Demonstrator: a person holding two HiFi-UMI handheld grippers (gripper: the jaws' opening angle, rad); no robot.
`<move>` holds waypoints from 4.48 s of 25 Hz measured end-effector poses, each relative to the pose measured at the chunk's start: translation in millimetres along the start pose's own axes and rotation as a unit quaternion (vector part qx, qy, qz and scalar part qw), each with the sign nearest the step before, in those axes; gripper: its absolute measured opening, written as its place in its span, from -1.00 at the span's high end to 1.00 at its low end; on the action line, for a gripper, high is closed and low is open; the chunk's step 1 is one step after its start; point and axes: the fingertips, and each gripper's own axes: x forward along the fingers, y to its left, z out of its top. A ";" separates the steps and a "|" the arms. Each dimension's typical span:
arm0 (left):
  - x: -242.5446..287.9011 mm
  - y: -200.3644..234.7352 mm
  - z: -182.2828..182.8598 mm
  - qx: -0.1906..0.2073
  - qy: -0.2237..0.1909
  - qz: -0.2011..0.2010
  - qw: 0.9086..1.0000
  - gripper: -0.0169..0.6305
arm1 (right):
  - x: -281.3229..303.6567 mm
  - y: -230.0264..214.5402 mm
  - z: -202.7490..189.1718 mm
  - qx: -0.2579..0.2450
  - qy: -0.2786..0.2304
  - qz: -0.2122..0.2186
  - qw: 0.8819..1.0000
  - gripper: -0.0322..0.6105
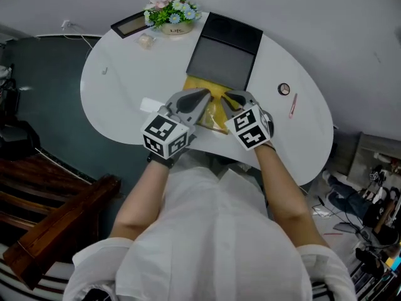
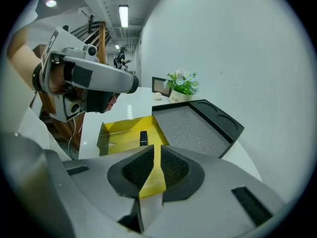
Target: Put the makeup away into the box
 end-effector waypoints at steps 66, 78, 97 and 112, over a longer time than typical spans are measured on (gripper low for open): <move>150.9 -120.1 -19.6 0.014 0.073 -0.136 0.988 0.89 | -90.9 -178.3 -265.0 0.361 0.131 -0.181 0.906 0.76; 101.8 -91.6 -11.4 0.019 0.055 -0.102 0.993 0.89 | -108.3 -173.6 -225.5 0.334 0.084 -0.202 0.917 0.76; 0.1 -17.5 3.6 0.006 0.006 0.003 1.000 0.89 | -74.3 -82.4 -43.5 0.180 0.016 -0.093 0.979 0.76; -56.4 28.8 -9.7 -0.020 -0.002 0.060 0.998 0.89 | 17.9 21.8 5.8 0.055 0.073 0.038 0.995 0.76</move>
